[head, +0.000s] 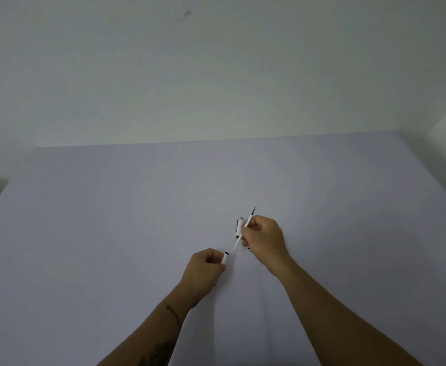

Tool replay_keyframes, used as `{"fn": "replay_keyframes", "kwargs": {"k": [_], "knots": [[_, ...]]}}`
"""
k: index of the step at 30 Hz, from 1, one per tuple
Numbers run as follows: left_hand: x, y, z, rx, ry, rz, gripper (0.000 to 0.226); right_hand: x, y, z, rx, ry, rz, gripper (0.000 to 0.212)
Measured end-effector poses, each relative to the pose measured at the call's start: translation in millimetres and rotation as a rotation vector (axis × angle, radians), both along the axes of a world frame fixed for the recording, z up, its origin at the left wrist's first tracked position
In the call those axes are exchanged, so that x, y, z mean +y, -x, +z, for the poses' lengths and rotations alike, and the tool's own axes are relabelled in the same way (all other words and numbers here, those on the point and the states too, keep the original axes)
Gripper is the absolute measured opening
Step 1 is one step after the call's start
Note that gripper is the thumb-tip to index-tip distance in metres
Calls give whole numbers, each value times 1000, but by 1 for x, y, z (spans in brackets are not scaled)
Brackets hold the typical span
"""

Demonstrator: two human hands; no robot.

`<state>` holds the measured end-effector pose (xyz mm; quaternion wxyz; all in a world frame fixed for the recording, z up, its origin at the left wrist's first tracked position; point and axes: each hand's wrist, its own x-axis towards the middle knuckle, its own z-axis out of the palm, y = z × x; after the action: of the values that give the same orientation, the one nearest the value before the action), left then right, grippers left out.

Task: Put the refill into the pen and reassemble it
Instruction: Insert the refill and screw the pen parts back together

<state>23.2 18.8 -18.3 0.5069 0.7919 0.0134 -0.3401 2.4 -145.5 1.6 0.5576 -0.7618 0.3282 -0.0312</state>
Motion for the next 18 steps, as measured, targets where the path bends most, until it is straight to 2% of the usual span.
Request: {"fn": "replay_keyframes", "kwargs": {"k": [7,12,14,18], "knots": [[-4,-4,5,-18,54,-16,22,6,4,9,32,18,80,13],[-2,-10,8,1,127,-22,20,3,2,11,123,23,272,9],[-1,-13,7,25,152,-5,18,-5,-1,10,130,40,265,18],[2,-17,5,-14,155,31,14,-25,-3,-3,290,374,263,36]]}}
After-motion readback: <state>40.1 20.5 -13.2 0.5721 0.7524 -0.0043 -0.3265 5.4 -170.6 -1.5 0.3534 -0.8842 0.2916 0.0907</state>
